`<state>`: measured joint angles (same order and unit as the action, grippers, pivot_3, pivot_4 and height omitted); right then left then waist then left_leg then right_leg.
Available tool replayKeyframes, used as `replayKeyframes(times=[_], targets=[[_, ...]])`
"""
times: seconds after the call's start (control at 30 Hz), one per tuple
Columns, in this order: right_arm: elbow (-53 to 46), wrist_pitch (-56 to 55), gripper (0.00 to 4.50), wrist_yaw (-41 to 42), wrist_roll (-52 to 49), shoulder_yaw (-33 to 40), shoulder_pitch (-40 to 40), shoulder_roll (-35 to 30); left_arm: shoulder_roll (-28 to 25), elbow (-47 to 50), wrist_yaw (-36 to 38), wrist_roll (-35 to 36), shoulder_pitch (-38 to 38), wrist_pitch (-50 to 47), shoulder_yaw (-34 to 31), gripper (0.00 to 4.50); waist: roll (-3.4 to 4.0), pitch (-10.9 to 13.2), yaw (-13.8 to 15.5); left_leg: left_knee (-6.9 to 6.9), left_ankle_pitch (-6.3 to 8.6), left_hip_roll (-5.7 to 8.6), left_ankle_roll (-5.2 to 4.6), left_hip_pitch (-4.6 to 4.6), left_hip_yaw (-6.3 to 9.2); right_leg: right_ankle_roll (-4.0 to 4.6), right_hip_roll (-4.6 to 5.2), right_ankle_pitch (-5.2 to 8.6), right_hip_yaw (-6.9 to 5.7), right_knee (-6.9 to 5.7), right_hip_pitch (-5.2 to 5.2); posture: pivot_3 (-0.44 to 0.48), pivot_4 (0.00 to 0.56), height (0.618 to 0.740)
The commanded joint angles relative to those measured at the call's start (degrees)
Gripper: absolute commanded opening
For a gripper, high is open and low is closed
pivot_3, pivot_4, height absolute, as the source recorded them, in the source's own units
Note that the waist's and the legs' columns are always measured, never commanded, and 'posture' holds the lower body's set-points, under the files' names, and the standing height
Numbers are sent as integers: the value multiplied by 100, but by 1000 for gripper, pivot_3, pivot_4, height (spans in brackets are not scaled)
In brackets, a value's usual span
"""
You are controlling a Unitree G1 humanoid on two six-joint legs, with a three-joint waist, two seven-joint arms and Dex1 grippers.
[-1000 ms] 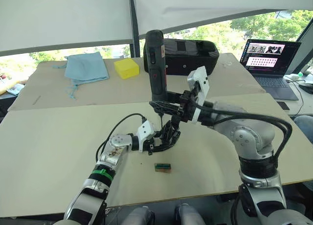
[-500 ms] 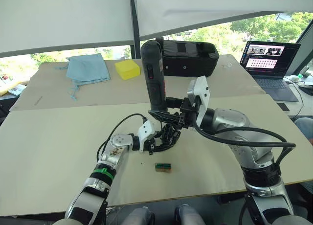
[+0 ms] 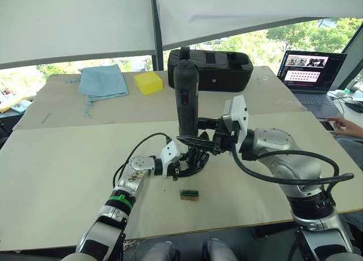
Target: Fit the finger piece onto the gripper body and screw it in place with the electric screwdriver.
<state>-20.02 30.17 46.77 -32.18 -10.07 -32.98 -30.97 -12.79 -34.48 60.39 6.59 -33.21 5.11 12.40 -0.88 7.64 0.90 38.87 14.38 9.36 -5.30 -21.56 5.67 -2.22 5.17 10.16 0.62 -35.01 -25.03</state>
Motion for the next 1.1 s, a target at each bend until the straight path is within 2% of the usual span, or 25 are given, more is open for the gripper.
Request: replayKeyframes(times=[0.03,0.37,0.87,1.1], targets=[[741,394,1923,16,740,-458,344,-419,-47,21,-4,14,-129,97,-96,2278,0,-17,0,-2,2,0,-2,5,0,-2,1,1,0,2,5,0,150,740],[1191,535,1923,-206,617,-418,83,-117,-45,-28,-20,22,-172,96,-113,2278,13,-34,-5,-6,7,-4,-4,39,0,-9,0,8,3,6,43,0,150,740],[1565,558,1923,-13,982,-838,-5,-352,-41,19,-54,20,-151,68,-135,2278,21,-42,-4,-9,10,-4,-5,50,1,-20,0,16,3,11,61,0,150,740],[1711,485,1923,322,1084,-1089,-164,-453,-41,34,-47,24,-140,64,-141,2278,26,-52,-1,-10,12,-4,-7,57,3,-26,1,20,2,13,69,0,150,740]])
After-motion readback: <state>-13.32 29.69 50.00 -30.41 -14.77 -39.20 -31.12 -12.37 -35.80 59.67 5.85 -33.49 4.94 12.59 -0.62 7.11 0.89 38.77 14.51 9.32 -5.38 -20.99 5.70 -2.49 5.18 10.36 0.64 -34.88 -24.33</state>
